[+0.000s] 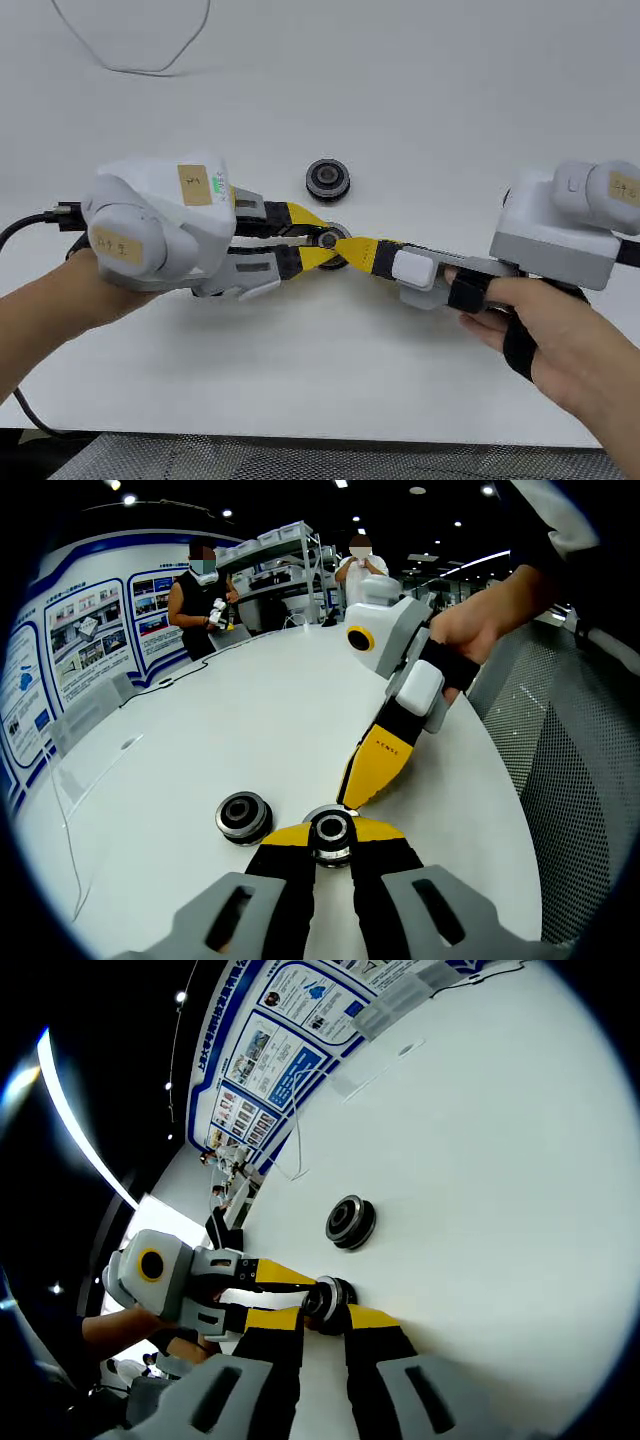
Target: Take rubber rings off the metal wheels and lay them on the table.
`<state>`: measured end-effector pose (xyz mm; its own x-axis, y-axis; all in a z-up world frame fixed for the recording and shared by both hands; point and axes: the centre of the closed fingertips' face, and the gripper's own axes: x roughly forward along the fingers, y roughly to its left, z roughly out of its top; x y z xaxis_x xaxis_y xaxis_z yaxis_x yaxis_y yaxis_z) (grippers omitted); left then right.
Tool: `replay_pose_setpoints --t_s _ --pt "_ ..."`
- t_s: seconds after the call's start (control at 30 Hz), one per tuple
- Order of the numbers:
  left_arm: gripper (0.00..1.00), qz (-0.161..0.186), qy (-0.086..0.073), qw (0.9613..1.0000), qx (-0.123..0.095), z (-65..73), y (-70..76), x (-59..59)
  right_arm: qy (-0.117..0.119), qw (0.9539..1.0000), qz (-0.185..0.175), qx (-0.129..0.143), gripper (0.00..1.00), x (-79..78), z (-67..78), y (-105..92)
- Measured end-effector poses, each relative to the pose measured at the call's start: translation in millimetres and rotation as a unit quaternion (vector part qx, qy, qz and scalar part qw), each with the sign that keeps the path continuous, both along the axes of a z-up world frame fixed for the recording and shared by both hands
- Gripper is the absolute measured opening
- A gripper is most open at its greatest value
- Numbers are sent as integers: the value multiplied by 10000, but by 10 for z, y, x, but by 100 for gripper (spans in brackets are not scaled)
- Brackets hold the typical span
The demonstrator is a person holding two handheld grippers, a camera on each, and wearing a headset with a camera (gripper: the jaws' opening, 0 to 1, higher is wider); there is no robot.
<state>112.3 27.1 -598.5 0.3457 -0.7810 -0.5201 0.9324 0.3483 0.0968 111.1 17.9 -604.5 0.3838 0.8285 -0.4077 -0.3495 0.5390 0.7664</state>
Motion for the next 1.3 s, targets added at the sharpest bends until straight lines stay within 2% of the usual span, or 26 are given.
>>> replay_pose_setpoints --t_s 0.3,0.43,0.57,0.73,1.03,1.3 --pt "12 7 -1 10000 -7 -2 1 -2 -6 10000 -41 -10 8 40 -13 -42" --pt "12 11 2 10000 -12 -1 0 -3 21 10000 -4 -13 7 39 -27 -20" --pt "12 10 -1 10000 -8 -2 0 -5 -108 9996 87 -228 5 35 -40 -14" --pt "12 10 -3 10000 -7 -5 4 -3 -173 9992 177 -321 5 36 -32 -10" --pt "12 22 -8 10000 -2 -7 10 -3 -162 9990 133 -387 3 48 -26 -31" --pt "12 27 -20 10000 12 -19 22 7 -1 9988 111 -470 2 53 -24 -32"
